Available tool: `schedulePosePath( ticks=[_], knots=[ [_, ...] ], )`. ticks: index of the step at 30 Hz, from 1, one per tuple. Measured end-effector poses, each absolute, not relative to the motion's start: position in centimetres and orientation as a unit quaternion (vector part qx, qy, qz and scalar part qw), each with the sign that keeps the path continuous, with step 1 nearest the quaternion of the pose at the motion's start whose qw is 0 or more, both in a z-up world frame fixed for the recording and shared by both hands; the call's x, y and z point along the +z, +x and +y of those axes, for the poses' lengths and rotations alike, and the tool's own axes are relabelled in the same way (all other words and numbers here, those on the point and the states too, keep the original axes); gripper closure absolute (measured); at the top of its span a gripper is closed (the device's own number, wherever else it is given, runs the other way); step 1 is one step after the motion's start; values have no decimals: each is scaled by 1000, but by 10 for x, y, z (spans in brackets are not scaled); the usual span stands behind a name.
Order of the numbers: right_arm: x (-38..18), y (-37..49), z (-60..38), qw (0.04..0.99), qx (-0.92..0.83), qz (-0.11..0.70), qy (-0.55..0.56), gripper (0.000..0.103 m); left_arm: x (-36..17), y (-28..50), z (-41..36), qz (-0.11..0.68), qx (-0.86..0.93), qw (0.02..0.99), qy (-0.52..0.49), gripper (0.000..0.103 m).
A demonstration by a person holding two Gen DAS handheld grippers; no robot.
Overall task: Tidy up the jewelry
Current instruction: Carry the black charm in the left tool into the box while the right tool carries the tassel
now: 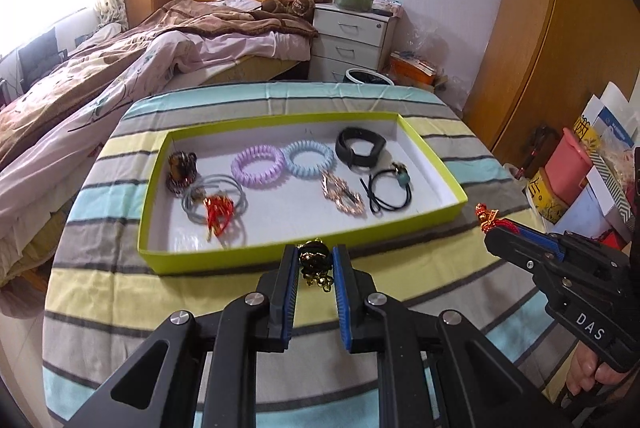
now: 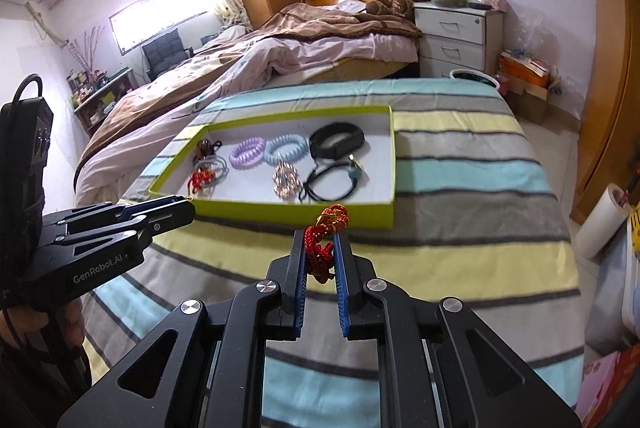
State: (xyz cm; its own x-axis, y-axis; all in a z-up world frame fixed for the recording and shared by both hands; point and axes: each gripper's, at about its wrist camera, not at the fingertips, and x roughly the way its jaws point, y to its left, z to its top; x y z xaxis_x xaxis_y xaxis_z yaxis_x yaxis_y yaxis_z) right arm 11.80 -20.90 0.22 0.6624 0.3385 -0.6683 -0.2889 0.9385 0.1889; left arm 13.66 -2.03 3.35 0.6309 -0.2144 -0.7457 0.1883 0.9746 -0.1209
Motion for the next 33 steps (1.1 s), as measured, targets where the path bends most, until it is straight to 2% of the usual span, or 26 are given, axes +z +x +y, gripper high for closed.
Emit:
schedulePosePath(
  ticks=[13,33],
  knots=[
    [6,170,-196,908,173,382,22,90,29,189,4,422,-100,900,-31,86],
    [-33,211,-179,878,179,444,-26,90,-5,224,-3,457,-105,883,-25,86]
  ],
)
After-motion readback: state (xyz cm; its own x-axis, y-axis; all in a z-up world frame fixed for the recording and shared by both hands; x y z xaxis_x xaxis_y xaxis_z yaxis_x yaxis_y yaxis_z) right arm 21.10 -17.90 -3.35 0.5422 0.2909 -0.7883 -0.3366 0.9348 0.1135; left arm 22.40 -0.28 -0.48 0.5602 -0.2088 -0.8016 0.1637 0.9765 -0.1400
